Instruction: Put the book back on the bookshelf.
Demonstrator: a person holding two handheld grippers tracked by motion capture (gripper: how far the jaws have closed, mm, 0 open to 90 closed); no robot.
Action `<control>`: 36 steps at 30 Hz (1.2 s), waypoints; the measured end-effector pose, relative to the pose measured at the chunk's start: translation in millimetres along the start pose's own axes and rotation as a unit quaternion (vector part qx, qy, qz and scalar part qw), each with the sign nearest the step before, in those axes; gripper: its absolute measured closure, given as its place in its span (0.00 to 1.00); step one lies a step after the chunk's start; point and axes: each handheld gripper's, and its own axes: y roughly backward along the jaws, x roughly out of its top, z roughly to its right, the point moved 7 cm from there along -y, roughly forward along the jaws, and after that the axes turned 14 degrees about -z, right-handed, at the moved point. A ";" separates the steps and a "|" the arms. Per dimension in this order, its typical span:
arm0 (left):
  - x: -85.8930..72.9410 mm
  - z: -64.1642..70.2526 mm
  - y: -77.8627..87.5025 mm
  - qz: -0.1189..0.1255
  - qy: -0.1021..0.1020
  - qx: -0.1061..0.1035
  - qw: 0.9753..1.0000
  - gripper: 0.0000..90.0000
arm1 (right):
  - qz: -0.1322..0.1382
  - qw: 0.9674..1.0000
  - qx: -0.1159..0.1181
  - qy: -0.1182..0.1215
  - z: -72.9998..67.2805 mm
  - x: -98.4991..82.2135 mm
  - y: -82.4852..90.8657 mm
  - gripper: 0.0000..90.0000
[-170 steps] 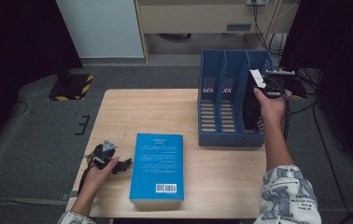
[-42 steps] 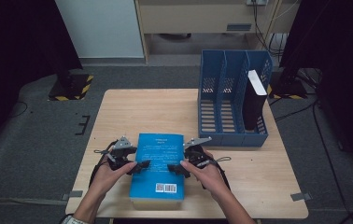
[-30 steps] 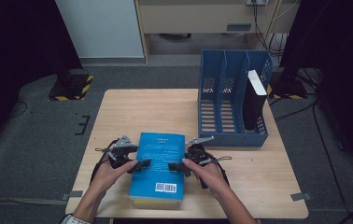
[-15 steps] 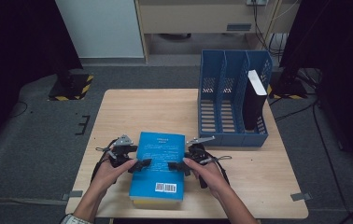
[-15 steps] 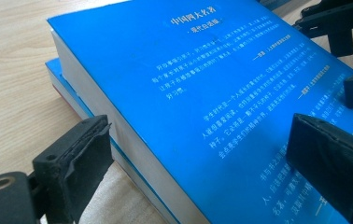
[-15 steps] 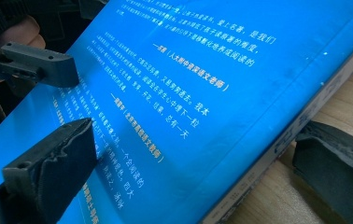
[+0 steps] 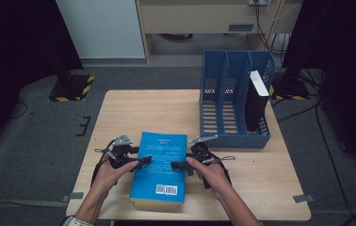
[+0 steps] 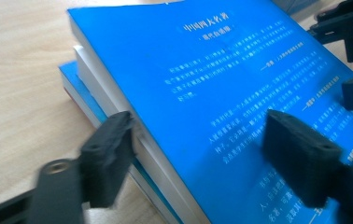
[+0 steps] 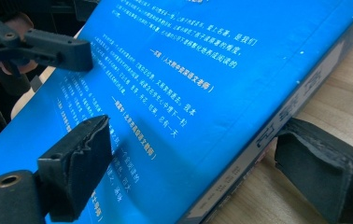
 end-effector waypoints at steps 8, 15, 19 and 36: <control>-1.2 -5.6 8.4 0.001 0.013 0.006 1.000 0.45 | 0.007 1.000 -0.019 0.017 -9.7 9.4 10.8 0.22; 0.3 -8.7 14.7 0.001 0.016 0.009 1.000 0.57 | 0.000 0.999 -0.027 0.024 -12.5 16.3 10.0 0.23; 1.0 -11.4 19.0 -0.005 0.020 0.003 1.000 0.63 | 0.007 0.999 -0.029 0.025 -14.8 22.4 11.8 0.28; 1.2 -14.3 26.6 -0.004 0.027 0.001 1.000 0.72 | 0.001 0.999 -0.040 0.032 -19.3 39.3 8.8 0.34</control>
